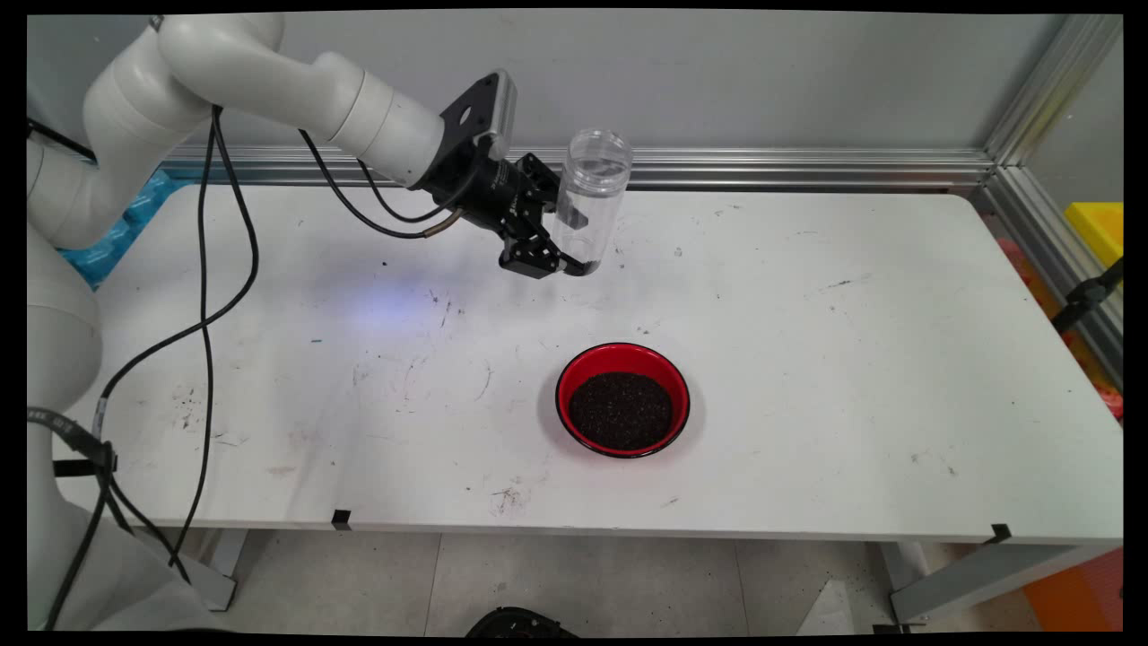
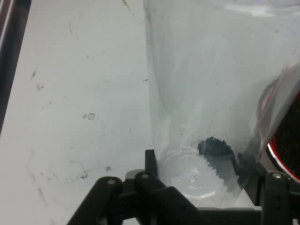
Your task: Pour the black seasoning powder in the red bowl, then place the picked object on the table
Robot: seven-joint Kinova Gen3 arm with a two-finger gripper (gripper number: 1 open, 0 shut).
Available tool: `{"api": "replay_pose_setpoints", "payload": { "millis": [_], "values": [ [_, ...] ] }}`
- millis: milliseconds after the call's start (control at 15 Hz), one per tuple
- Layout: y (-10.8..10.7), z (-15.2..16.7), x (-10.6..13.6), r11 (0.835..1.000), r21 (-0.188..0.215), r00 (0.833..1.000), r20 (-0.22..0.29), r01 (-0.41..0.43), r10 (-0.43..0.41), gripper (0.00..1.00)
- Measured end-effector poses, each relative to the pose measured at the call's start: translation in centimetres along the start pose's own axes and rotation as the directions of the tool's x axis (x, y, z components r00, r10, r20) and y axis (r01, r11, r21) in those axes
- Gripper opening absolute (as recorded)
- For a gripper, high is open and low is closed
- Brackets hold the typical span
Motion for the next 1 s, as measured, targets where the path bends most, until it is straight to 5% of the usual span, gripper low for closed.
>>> {"api": "replay_pose_setpoints", "payload": {
  "millis": [467, 1000],
  "values": [
    [0.4, 0.9, -1.0, 0.985, -0.011, 0.985, -0.029, 0.169, -0.170, 0.00],
    [1.3, 2.8, -3.7, 0.974, -0.048, 0.973, -0.061, 0.220, -0.222, 0.00]
  ]
}}
